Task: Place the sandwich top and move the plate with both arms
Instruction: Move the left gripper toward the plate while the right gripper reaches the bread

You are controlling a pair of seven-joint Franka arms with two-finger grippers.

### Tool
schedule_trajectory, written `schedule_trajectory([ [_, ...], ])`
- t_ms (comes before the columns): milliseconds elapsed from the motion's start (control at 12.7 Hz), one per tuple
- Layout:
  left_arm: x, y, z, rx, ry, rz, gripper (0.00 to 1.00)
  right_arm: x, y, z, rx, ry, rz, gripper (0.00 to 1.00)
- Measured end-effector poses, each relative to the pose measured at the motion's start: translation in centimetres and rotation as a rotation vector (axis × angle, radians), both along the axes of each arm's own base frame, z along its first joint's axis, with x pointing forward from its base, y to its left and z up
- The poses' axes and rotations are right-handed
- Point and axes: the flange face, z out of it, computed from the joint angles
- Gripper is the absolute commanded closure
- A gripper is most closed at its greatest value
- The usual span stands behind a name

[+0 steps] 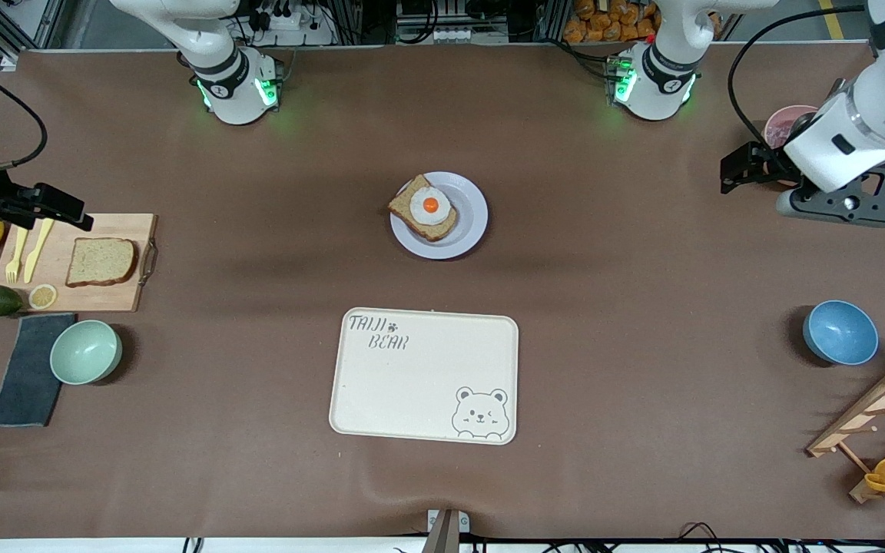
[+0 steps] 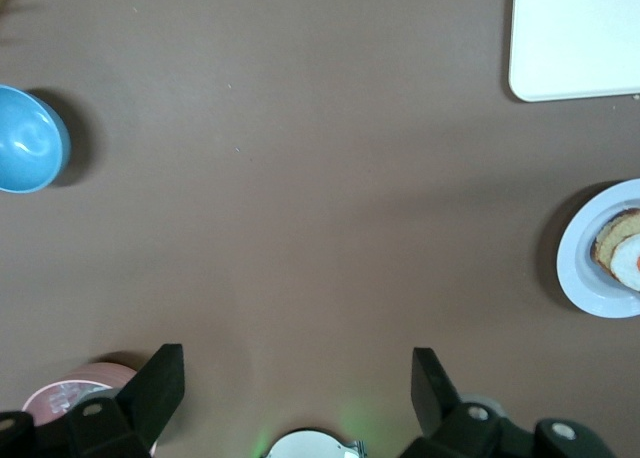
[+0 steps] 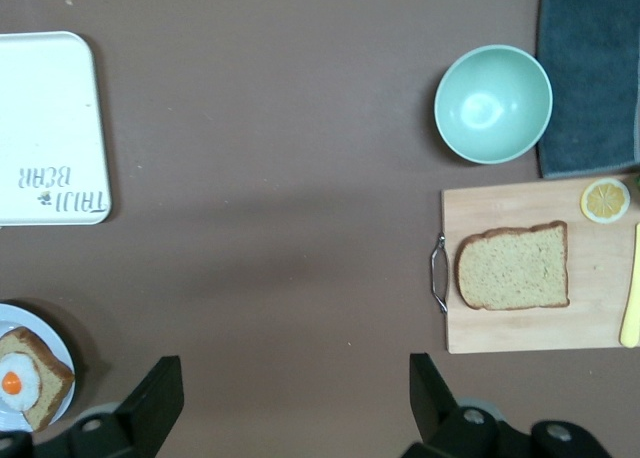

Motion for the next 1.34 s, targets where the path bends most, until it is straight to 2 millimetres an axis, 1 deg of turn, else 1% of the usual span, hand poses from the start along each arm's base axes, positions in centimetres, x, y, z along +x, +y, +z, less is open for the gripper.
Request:
schedule_trajectory([
  [157,-0.1,-0.1,-1.2,-0.021,0.029,0.007,0.0,-0.1,-2.1,-1.3,0.001,0.025,-0.037,0.0],
  [236,-0.1,0.3,-2.0,-0.034,0.045,0.019,0.0,-0.3,-3.4,-2.2,0.003,0.041,-0.06,0.0],
  [472,0.1,2.5,-5.6,-0.083,0.091,0.078,0.0,-1.1,-7.5,-5.3,0.011,0.087,-0.114,0.0],
  [550,0.0,2.9,-6.7,-0.098,0.109,0.091,0.0,-1.3,-8.9,-6.1,0.016,0.098,-0.111,0.0],
  [707,-0.5,2.7,-8.9,-0.134,0.161,0.105,0.0,-1.7,-12.2,-7.7,0.023,0.111,-0.097,0.0],
  [786,-0.8,2.5,-10.3,-0.145,0.19,0.111,0.0,-2.0,-13.8,-8.5,0.026,0.114,-0.09,0.0],
  [943,-1.1,2.1,-13.3,-0.18,0.238,0.13,0.0,-2.1,-16.3,-10.4,0.021,0.107,-0.077,0.0],
  [1022,-1.3,1.8,-14.7,-0.205,0.263,0.135,0.0,-2.3,-17.6,-11.7,0.018,0.095,-0.062,0.0],
  [1179,-1.6,1.2,-17.3,-0.287,0.311,0.108,0.0,-3.2,-20.0,-15.2,0.053,0.077,-0.03,0.02],
  [1258,-1.7,0.9,-18.5,-0.32,0.331,0.086,0.0,-3.8,-21.2,-16.9,0.074,0.079,-0.006,0.05],
  [1336,-1.9,0.8,-19.6,-0.34,0.348,0.067,0.0,-4.3,-22.5,-18.4,0.087,0.077,0.023,0.12],
])
